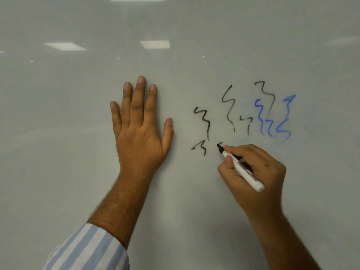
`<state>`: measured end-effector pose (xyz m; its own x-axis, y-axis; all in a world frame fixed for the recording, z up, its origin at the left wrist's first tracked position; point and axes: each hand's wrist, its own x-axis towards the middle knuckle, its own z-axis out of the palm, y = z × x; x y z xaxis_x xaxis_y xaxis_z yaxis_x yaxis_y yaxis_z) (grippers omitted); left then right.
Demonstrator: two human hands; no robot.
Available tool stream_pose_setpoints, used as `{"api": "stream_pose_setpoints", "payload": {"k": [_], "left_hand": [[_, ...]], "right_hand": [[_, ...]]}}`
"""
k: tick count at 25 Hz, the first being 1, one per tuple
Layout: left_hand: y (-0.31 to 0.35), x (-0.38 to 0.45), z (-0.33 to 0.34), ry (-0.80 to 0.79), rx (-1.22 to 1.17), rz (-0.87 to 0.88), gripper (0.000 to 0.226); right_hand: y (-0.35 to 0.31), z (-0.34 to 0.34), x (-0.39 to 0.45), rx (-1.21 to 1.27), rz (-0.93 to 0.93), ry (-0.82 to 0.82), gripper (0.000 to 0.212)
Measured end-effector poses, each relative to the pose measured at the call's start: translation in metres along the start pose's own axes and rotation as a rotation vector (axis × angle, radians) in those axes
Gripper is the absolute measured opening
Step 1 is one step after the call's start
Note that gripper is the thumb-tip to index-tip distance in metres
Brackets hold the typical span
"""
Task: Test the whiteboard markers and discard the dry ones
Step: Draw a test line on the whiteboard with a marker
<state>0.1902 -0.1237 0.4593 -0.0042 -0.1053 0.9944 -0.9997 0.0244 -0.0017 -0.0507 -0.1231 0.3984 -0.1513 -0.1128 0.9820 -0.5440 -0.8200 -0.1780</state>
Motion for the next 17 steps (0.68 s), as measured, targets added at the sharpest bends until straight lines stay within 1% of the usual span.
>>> {"api": "stream_pose_setpoints", "payload": {"k": [1,3,7,10,12,14,17], "left_hand": [[0.0,-0.001,0.0,-0.004,-0.001,0.0,0.071],[-0.001,-0.003,-0.001,-0.011,-0.002,-0.008,0.071],[0.0,-0.011,-0.001,-0.021,-0.006,-0.004,0.071],[-0.001,-0.013,0.0,-0.027,-0.004,-0.008,0.071],[-0.001,-0.017,0.0,-0.037,-0.005,-0.001,0.071],[-0.002,-0.02,-0.001,-0.048,0.004,0.033,0.072],[-0.006,-0.026,-0.002,-0.084,0.005,0.076,0.073]], "right_hand": [[0.002,-0.001,-0.001,-0.031,-0.041,-0.022,0.008],[0.006,-0.004,-0.004,-0.075,-0.063,-0.037,0.008],[0.01,-0.02,-0.015,-0.062,-0.006,-0.078,0.008],[0.002,-0.021,-0.036,-0.001,0.029,-0.183,0.01],[-0.005,-0.013,-0.045,0.014,-0.048,-0.228,0.013],[-0.009,0.001,-0.041,-0.02,-0.15,-0.231,0.017],[-0.007,0.013,-0.025,-0.034,-0.203,-0.219,0.017]]}}
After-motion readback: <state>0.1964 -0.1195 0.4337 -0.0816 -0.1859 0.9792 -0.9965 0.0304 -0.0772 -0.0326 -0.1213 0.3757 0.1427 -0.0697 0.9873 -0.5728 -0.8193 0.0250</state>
